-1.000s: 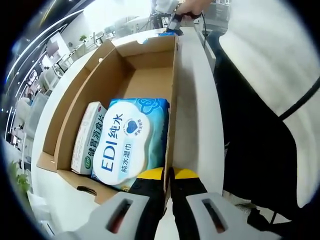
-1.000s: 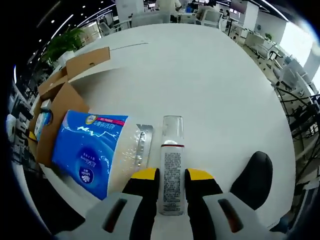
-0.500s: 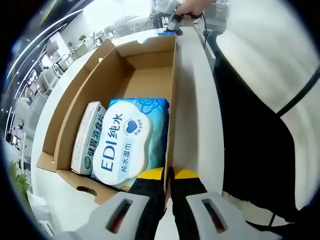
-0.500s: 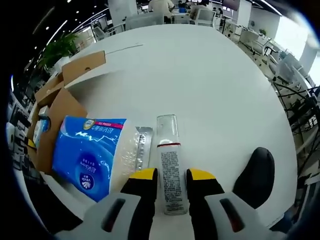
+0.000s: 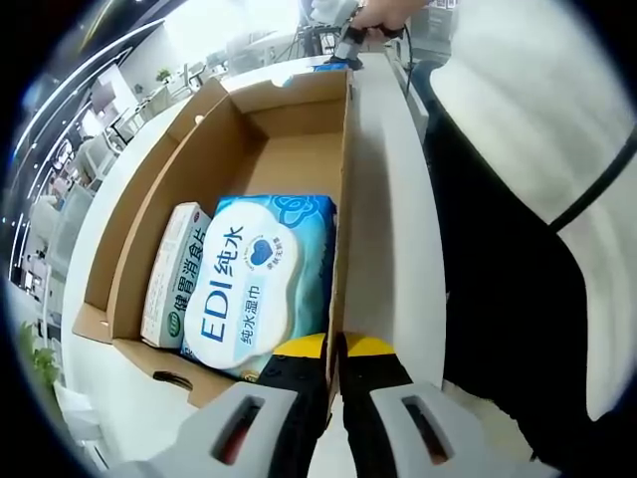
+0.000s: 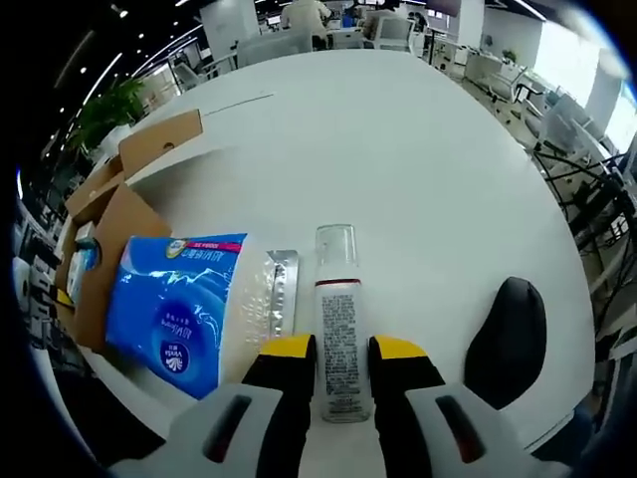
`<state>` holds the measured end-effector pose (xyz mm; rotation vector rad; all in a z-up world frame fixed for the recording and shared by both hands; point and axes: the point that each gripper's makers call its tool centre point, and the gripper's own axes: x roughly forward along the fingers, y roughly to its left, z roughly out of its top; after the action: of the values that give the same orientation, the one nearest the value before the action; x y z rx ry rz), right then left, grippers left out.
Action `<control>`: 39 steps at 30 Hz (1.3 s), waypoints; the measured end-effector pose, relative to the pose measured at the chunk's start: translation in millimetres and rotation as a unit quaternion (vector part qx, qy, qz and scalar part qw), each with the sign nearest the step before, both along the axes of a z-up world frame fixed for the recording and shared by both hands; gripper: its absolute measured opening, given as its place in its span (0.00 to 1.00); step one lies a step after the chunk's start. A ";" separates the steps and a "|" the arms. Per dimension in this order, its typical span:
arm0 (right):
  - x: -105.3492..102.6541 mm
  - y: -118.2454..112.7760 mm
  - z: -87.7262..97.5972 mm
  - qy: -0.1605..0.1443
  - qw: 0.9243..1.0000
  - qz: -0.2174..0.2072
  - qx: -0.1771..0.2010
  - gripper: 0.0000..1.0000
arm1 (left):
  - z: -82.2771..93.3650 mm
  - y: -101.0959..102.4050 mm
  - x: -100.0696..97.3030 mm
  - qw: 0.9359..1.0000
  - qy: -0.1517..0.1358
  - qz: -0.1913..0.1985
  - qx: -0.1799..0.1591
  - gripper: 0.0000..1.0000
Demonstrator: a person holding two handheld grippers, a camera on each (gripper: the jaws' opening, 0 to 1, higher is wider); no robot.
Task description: Operate the shoe box by opening the lid, removing the specified soft item, and placing it in the target area until the item is outside and the box remains undamaged.
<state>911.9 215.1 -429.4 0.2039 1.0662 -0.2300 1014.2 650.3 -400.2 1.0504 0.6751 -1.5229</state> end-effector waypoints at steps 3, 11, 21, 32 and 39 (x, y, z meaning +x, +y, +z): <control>-1.0 -0.9 2.9 -0.003 1.000 -0.007 -0.005 0.24 | 0.4 -0.1 -0.3 1.000 0.000 -0.001 0.000 0.03; 8.1 -10.1 36.0 -0.054 0.998 -0.024 -0.023 0.37 | -0.2 0.1 -0.2 1.000 0.000 -0.002 -0.001 0.03; 29.2 10.3 64.8 -0.081 0.995 0.052 -0.031 0.35 | 1.2 -0.8 -0.4 1.000 -0.003 -0.001 -0.003 0.04; 91.4 42.2 108.2 -0.122 0.978 0.152 -0.074 0.50 | -0.6 -0.1 0.1 1.000 -0.004 -0.003 -0.002 0.03; 127.9 82.6 126.3 -0.167 0.965 0.195 -0.055 0.52 | -0.7 -0.3 -0.1 1.000 -0.011 -0.005 -0.003 0.04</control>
<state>1039.7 297.7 -303.2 -0.0696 0.7357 0.0999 1014.0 650.0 -400.9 1.0666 0.6509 -1.5193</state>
